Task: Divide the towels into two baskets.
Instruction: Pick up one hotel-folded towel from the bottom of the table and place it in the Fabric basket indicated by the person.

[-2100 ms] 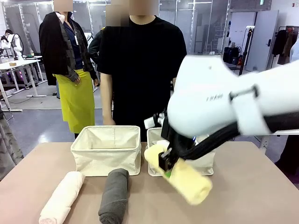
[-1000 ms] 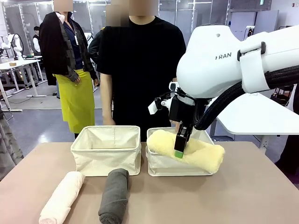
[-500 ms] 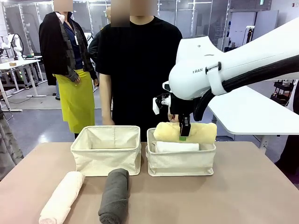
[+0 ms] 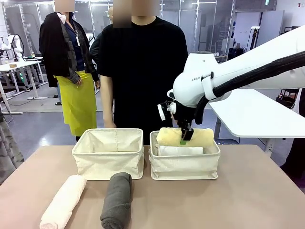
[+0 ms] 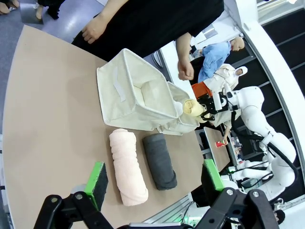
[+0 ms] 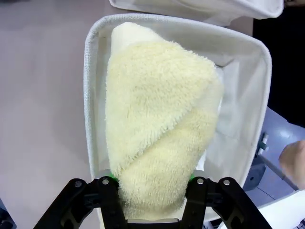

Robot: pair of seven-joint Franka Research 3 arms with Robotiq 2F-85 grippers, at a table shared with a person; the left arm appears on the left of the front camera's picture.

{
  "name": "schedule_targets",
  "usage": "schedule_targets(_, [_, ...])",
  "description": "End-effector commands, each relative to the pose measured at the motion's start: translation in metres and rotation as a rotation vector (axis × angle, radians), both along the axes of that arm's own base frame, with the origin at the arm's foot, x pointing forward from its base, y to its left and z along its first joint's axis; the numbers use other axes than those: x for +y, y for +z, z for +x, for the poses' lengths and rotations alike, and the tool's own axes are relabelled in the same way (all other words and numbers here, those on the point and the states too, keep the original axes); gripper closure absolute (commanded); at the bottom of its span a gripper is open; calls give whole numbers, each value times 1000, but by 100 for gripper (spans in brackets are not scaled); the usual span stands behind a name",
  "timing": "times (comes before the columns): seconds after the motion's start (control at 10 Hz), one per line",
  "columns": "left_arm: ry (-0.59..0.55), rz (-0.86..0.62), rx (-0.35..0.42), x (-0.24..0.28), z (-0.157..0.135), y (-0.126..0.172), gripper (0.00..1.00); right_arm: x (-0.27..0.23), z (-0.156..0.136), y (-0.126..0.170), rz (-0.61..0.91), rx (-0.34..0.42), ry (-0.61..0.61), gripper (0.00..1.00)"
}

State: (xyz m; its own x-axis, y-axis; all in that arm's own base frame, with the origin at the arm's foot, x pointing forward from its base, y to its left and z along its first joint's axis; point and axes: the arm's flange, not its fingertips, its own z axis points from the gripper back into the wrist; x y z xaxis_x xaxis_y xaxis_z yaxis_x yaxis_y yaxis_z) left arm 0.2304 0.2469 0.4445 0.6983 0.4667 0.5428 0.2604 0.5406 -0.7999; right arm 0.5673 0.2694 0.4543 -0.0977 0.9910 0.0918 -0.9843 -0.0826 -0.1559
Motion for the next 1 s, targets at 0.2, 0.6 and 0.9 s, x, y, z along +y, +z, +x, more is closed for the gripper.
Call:
schedule_targets(0.2, [-1,-12,-19,2,-1,1,0,2,16,-22,27,15,-24,53])
schedule_targets(0.6, [-1,-12,-19,2,-1,1,0,0,14,-29,7,34,-9,0])
schedule_targets(0.9, [-1,-12,-19,2,-1,1,0,3,8,-27,3,28,1,0])
